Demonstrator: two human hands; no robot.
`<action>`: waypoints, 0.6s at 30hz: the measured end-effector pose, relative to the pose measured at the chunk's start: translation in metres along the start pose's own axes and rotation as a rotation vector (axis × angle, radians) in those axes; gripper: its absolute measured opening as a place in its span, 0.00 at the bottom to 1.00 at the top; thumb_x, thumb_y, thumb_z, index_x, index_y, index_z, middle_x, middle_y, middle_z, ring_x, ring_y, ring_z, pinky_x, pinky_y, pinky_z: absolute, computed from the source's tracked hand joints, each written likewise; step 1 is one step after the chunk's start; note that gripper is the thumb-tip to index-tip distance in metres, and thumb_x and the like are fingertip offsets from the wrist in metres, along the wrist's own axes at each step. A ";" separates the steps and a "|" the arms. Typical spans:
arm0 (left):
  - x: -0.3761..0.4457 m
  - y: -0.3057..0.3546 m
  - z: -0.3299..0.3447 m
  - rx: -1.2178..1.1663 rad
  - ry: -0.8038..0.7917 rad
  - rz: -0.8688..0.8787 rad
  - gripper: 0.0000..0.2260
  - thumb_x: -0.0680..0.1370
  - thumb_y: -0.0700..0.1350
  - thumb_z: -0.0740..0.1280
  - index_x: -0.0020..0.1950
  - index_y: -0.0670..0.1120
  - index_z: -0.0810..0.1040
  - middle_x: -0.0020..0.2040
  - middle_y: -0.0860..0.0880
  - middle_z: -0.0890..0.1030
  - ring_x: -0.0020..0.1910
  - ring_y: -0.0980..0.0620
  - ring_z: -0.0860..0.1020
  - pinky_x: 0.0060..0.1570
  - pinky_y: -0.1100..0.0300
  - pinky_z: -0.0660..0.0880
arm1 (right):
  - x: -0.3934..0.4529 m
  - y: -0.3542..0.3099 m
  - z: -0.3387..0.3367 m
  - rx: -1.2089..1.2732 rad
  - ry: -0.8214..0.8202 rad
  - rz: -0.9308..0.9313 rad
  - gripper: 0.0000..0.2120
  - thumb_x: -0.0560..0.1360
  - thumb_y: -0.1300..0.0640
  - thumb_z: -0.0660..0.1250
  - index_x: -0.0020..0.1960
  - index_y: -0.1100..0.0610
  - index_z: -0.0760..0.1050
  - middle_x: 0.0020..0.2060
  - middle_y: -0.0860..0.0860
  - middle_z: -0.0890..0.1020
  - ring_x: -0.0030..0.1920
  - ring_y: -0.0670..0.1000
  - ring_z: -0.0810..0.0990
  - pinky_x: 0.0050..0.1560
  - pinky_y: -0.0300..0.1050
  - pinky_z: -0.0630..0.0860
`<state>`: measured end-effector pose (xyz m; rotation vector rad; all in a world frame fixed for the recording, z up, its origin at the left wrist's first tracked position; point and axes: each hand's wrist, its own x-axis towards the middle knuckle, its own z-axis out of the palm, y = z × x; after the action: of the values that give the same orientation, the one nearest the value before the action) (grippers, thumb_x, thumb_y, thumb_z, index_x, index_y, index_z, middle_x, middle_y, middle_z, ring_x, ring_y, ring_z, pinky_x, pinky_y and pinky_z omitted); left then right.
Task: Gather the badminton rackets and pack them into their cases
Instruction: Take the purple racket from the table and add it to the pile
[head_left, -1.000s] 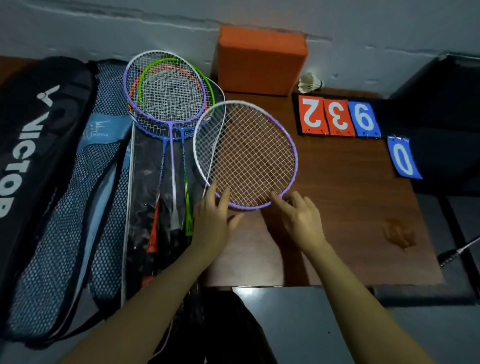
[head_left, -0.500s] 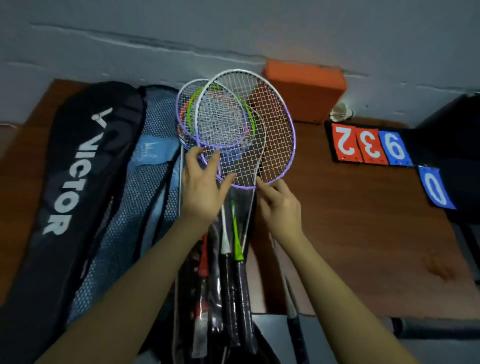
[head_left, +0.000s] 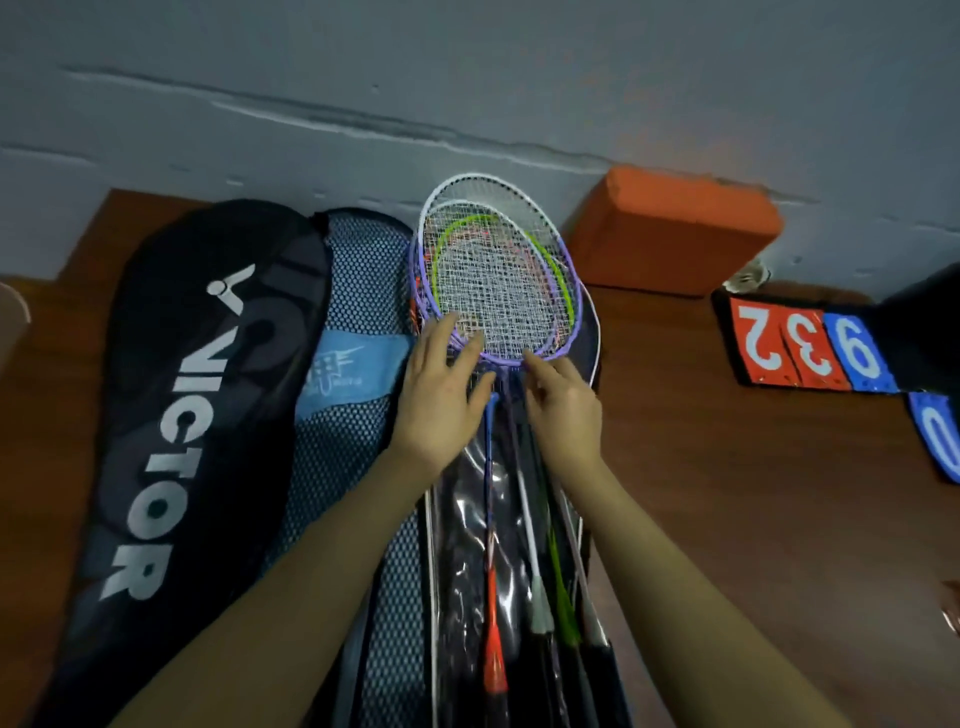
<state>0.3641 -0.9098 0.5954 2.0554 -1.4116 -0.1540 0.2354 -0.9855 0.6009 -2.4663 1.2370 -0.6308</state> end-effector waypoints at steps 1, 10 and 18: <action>0.005 -0.002 0.001 0.039 -0.033 0.006 0.21 0.77 0.52 0.58 0.67 0.44 0.71 0.71 0.40 0.64 0.71 0.38 0.60 0.67 0.43 0.61 | 0.001 0.002 0.005 -0.050 -0.032 0.000 0.18 0.72 0.59 0.65 0.61 0.58 0.76 0.45 0.59 0.79 0.41 0.62 0.79 0.37 0.52 0.74; 0.004 -0.006 0.003 0.261 -0.343 0.018 0.25 0.80 0.54 0.54 0.75 0.53 0.51 0.77 0.48 0.47 0.75 0.45 0.46 0.72 0.48 0.45 | -0.021 0.021 0.004 -0.204 -0.276 0.074 0.23 0.80 0.47 0.54 0.74 0.45 0.57 0.69 0.54 0.64 0.64 0.59 0.64 0.60 0.55 0.60; -0.046 0.076 -0.017 0.220 -0.310 0.037 0.22 0.81 0.51 0.54 0.74 0.47 0.58 0.74 0.46 0.61 0.73 0.48 0.58 0.68 0.52 0.53 | -0.076 0.042 -0.067 -0.091 -0.102 0.014 0.15 0.73 0.57 0.61 0.57 0.61 0.74 0.56 0.61 0.73 0.49 0.64 0.74 0.47 0.54 0.71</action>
<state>0.2917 -0.8792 0.6397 2.2550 -1.7180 -0.3263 0.1326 -0.9530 0.6201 -2.5271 1.2686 -0.4483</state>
